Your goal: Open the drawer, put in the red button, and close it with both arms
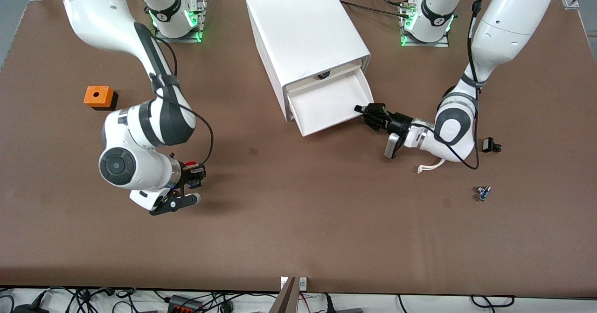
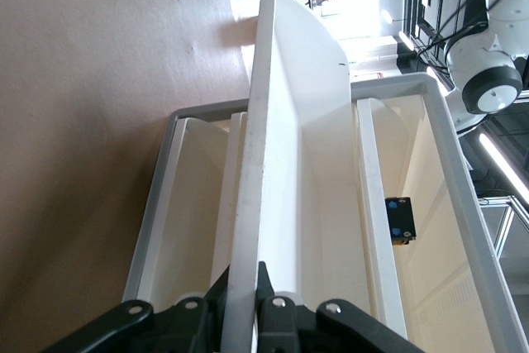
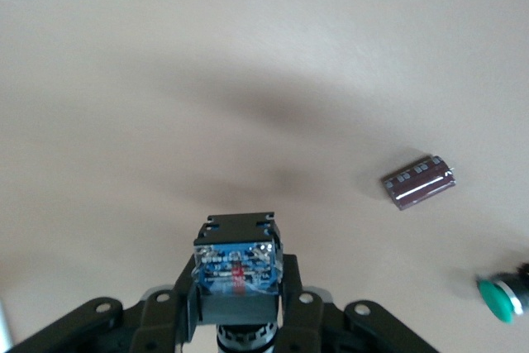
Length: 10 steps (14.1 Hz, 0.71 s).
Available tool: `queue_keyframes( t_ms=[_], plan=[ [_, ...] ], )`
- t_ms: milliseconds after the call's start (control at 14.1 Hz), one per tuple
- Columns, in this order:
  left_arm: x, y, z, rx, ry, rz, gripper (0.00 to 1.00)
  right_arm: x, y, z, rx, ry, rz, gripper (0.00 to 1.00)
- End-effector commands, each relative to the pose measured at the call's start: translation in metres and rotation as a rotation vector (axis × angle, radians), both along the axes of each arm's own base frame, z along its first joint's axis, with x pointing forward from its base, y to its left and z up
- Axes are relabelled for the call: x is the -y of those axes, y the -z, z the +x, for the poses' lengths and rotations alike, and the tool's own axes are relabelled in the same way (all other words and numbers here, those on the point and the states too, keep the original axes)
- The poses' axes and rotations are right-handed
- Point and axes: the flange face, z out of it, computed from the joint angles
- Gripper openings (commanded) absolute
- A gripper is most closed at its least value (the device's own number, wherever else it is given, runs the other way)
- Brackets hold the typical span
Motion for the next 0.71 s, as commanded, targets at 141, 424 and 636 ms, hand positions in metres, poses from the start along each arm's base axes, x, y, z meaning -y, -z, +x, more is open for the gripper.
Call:
queue_keyframes(
  t_ms=[141, 424, 636],
  plan=[
    [-0.018, 0.005, 0.019, 0.066, -0.021, 0.049, 1.0, -0.084, -0.064, -0.036, 0.05, -0.126, 0.034, 0.0],
    [-0.03, -0.055, 0.028, -0.079, 0.012, 0.152, 1.0, -0.169, -0.088, -0.073, 0.11, -0.096, 0.062, 0.0],
    [-0.036, -0.099, 0.039, -0.174, 0.01, 0.34, 1.0, -0.235, -0.091, -0.113, 0.14, -0.083, 0.07, 0.0]
  ],
)
